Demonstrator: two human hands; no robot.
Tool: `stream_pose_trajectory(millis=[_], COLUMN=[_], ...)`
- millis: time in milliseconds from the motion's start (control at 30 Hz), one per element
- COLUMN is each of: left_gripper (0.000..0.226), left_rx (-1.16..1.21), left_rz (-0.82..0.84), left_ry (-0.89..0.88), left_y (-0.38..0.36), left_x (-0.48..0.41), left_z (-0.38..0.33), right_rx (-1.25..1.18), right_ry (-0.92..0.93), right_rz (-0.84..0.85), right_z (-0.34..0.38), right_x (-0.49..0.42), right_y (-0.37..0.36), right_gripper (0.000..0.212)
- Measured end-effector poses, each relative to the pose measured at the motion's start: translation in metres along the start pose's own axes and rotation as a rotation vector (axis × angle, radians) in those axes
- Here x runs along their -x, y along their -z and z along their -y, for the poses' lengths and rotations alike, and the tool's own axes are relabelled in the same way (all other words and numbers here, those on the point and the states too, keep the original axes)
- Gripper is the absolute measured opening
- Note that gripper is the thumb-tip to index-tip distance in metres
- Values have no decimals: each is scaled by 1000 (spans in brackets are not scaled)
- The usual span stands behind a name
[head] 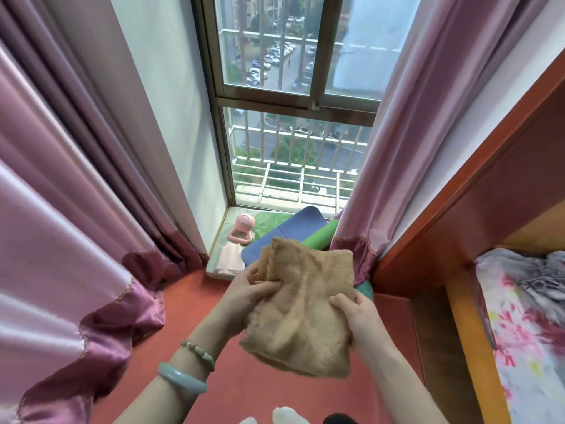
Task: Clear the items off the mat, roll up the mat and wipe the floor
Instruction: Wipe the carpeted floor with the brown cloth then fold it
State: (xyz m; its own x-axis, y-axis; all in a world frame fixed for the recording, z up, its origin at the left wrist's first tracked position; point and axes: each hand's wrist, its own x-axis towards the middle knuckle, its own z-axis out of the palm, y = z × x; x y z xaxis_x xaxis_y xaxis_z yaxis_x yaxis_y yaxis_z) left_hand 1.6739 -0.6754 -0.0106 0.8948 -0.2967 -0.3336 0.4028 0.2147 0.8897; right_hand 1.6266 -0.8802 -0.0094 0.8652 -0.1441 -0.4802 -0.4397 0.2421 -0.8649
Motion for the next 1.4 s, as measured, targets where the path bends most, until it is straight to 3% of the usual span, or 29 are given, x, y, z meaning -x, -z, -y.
stream_pose_trajectory(millis=[100, 200, 300, 400, 600, 933, 1033, 1133, 1400], left_gripper=[44, 42, 19, 22, 44, 51, 53, 51, 51], left_rx=[129, 197, 261, 254, 203, 78, 48, -13, -268], left_rz=[-11, 16, 120, 223, 284, 381, 397, 460, 744], left_ry=[57, 113, 254, 359, 291, 264, 267, 279, 338], left_y=[2, -6, -18, -30, -60, -103, -105, -110, -136], left_x=[1, 3, 9, 11, -12, -55, -68, -84, -98], left_z=[-3, -3, -5, -7, -24, -29, -28, -32, -25], right_rx=[-186, -246, -287, -282, -324, -400, -427, -464, -624], right_ry=[-119, -164, -168, -142, -70, 6, 30, 73, 128], right_rz=[17, 14, -17, -40, -63, -146, -215, -339, -719], right_z=[7, 13, 20, 29, 49, 62, 58, 53, 13], right_x=[1, 4, 5, 6, 2, -6, -4, 1, 62], right_y=[10, 16, 24, 36, 65, 110, 110, 107, 87], right_gripper=[18, 42, 57, 67, 54, 37, 32, 43, 47])
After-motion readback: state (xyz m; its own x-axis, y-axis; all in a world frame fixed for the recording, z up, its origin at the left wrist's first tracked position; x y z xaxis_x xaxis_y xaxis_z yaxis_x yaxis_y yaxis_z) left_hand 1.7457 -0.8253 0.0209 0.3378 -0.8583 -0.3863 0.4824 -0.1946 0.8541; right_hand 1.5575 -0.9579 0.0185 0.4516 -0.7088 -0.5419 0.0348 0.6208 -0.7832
